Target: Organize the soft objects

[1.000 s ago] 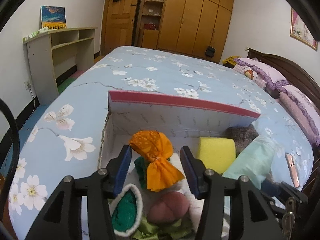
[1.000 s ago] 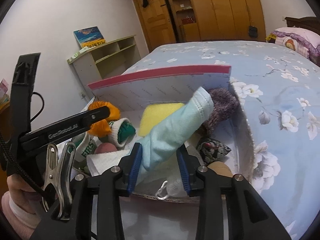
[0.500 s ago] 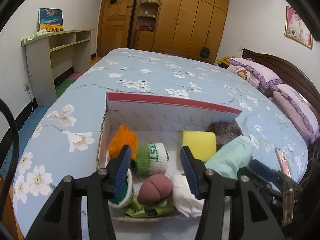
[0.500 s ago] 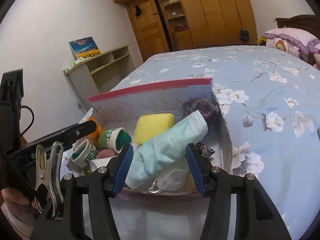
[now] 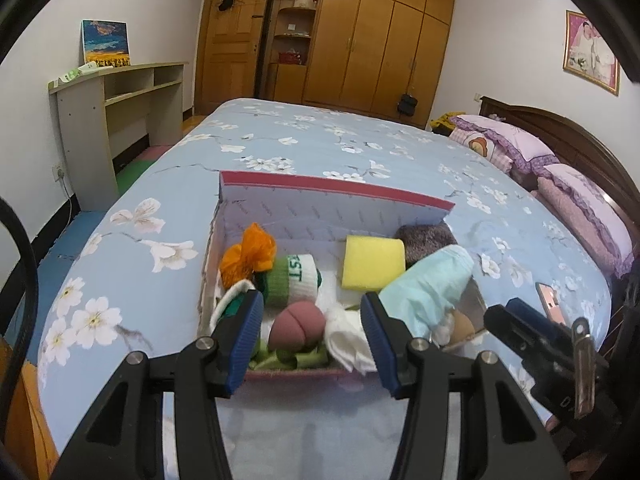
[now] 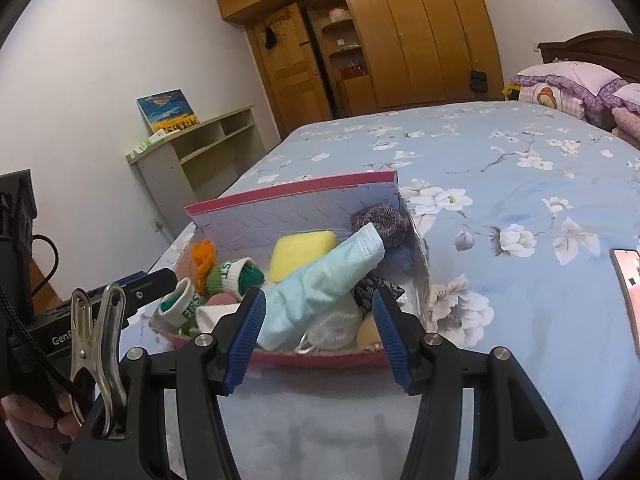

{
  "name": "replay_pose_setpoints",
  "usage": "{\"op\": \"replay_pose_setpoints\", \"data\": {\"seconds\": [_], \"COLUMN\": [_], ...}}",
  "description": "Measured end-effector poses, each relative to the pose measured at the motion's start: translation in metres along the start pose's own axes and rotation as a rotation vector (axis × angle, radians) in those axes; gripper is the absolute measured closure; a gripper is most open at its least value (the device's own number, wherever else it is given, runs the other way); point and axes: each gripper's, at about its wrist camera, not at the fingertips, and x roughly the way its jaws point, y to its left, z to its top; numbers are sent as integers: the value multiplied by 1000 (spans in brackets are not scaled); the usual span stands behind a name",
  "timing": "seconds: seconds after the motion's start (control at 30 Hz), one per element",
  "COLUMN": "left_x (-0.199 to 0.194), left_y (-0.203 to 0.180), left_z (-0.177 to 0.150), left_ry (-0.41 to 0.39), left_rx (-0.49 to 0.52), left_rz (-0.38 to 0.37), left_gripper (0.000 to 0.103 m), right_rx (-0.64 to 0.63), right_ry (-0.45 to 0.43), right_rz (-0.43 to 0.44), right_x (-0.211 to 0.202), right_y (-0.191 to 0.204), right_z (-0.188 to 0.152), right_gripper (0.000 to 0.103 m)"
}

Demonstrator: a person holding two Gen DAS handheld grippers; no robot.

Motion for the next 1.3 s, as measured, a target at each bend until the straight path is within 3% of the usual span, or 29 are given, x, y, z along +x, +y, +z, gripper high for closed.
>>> {"op": "replay_pose_setpoints", "data": {"seconds": [0.5, 0.9, 1.3], "left_x": [-20, -6, 22], "left_y": [-6, -5, 1], "left_z": [-37, -67, -91], "left_ry": [47, 83, 126], "left_rx": [3, -10, 14], "left_rz": [28, 47, 78], "left_gripper": [50, 50, 50], "right_rx": [-48, -114, -97], "right_ry": [-8, 35, 106], "right_rz": [-29, -82, -105], "right_x": [-29, -19, 6], "right_y": [1, 1, -6], "right_z": [-28, -63, -78], "right_gripper": [46, 46, 46]}}
